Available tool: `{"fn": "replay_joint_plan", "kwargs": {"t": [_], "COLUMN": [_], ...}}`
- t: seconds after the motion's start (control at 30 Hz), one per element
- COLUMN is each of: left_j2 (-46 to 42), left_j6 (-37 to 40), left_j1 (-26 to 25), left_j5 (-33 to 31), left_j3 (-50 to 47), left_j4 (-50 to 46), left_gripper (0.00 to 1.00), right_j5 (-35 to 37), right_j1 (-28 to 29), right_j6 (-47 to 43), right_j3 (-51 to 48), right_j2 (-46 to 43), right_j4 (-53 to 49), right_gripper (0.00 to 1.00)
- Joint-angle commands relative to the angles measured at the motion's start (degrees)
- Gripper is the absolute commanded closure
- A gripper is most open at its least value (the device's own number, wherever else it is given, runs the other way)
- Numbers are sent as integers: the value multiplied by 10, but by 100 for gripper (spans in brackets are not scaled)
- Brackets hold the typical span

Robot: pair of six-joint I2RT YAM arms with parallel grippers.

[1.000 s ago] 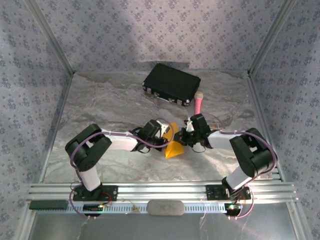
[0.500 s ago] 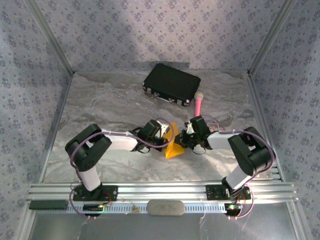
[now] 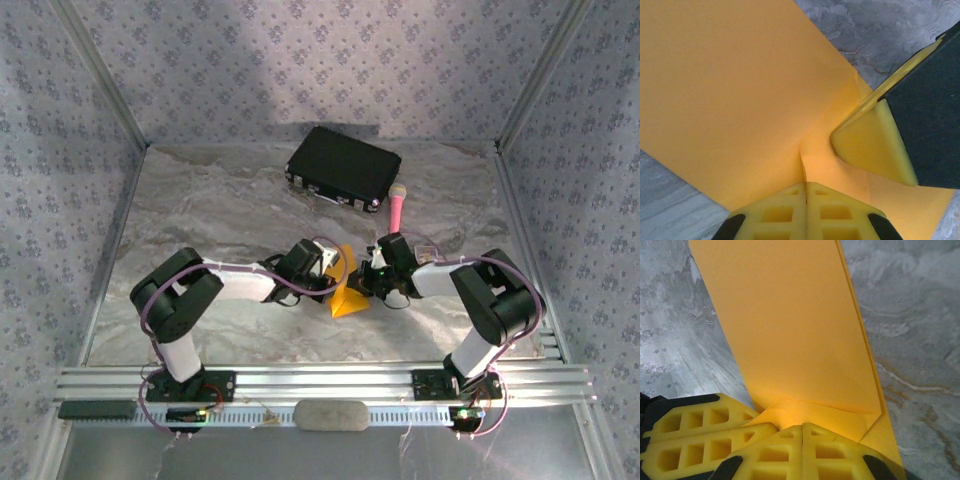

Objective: Fold a paper plane with a square sheet of paper (pick it up from the middle)
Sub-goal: Fold the triangle a second time at the center of the table.

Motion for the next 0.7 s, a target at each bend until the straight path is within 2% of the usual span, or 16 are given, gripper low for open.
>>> {"fn": "replay_joint_plan", "kwargs": {"t": [0.0,0.23,0.37,0.4,0.5,0.6,0.67], "left_j2": [-5,-60,-105,-117,-143,-148,-140], "left_j6": [4,-34,-64,-70,-78,-94,-104], "left_j1": [0,11,20,21,21,20,19], "left_j5": [6,-19,-30,-28,-8,38,74], "left_j3": [9,25,18,16,16,16,17], "left_j4": [-51,-101,-123,-128,-139,-129,-115], "left_gripper": [93,65,58,58,69,81,84], "right_j5": [36,57,71,74,81,85,86], "right_j1": [3,19,23,24,28,32,32], "right_j6": [-1,42,56,63,83,88,90], "right_j3": [-16,-29,-33,-36,-45,-46,-46], "right_j2": [7,-9,-13,-14,-18,-19,-18], "right_j4": [-41,-15,-13,-8,10,13,13], "right_gripper": [99,99,100,100,100,100,100]}}
